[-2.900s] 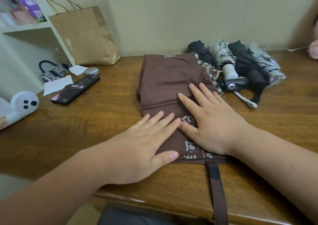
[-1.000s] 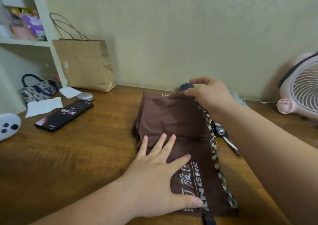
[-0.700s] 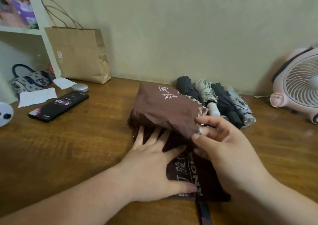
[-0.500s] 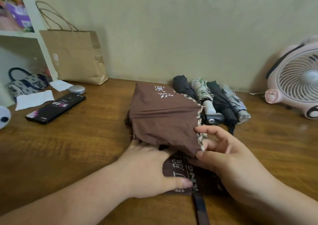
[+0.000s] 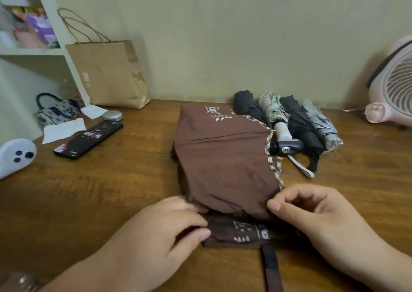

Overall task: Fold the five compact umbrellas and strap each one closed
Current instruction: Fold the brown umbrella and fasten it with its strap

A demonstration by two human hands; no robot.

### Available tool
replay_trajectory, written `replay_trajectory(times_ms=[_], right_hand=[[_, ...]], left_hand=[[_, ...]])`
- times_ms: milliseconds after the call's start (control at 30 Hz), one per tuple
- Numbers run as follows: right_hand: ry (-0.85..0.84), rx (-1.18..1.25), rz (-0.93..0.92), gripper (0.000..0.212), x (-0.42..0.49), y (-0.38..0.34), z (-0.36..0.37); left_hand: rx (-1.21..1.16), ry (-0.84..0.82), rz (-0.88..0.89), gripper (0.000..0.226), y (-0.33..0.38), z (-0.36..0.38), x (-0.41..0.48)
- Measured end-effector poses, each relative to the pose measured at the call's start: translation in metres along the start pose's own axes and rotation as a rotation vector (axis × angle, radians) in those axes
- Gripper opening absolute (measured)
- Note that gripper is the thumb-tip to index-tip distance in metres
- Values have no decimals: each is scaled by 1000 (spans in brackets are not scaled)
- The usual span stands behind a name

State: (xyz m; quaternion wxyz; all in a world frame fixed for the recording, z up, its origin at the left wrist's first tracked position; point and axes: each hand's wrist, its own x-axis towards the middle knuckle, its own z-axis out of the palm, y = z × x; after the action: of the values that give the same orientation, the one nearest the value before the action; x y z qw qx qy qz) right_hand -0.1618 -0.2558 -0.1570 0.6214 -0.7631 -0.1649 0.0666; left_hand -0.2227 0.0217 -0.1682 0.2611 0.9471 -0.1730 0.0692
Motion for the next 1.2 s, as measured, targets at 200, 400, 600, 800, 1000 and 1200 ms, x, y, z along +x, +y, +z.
replay_trajectory(times_ms=[200,400,600,800,1000,1200], right_hand=[[125,-106,-94,29,-2,11,10],[174,-318,-149,27,-2,15,7],[166,-438,-173,20,-4,17,7],[132,-626,-211,18,-8,18,8],[101,-704,-225,29,-12,15,10],[75,-816,-279,31,-16,11,12]], left_hand=[[-627,331,-393,47,7,11,3],[-442,335,-521,40,18,4,6],[-310,309,-513,28,15,8,6],[-31,233,-533,31,19,6,-1],[123,288,-469,30,29,7,2],[306,-97,75,37,30,-12,53]])
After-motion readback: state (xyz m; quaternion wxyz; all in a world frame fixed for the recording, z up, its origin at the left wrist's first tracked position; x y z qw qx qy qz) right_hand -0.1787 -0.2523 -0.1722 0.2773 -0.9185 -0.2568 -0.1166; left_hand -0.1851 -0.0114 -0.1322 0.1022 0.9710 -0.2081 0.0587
